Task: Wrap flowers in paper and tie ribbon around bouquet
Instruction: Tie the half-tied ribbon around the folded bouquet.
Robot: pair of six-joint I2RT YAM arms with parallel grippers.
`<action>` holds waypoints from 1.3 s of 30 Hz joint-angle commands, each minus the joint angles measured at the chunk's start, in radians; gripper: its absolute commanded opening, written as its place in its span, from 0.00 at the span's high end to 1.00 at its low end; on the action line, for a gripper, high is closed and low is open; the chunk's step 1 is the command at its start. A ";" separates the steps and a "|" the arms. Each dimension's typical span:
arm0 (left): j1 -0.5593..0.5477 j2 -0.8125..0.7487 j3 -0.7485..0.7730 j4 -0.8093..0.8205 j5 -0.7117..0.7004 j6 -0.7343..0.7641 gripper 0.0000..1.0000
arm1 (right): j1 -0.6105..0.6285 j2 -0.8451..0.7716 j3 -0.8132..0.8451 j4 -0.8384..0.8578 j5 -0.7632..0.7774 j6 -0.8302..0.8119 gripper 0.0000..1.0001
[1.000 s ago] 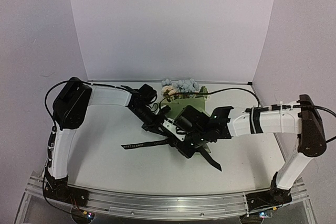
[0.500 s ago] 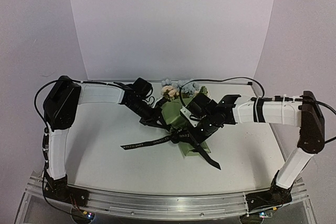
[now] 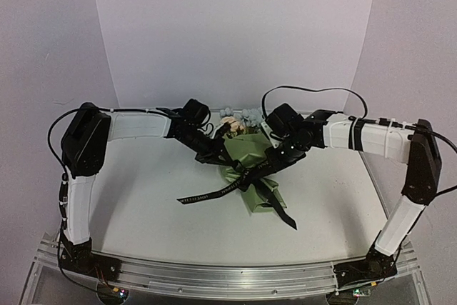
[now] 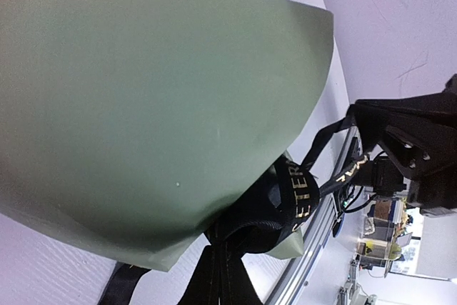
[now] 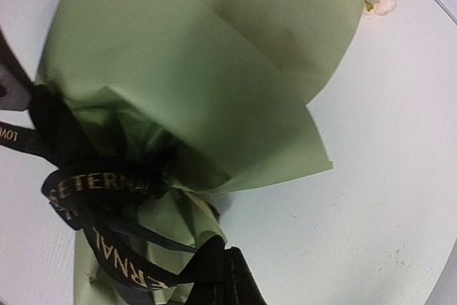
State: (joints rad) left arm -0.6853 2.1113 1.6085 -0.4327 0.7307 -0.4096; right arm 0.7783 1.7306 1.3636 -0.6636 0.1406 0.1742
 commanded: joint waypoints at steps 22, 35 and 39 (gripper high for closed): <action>0.001 -0.221 -0.345 0.176 -0.150 -0.120 1.00 | 0.135 0.027 -0.356 0.387 -0.175 0.497 1.00; 0.001 -0.314 -0.500 0.216 -0.230 -0.157 1.00 | 0.109 -0.065 -0.254 0.134 -0.034 0.349 1.00; 0.001 -0.313 -0.510 0.205 -0.241 -0.150 1.00 | 0.084 -0.033 -0.196 0.074 -0.009 0.263 1.00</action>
State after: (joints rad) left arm -0.6861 1.8339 1.1062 -0.2527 0.5177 -0.5576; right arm 0.8864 1.6753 1.0933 -0.4923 0.0728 0.5430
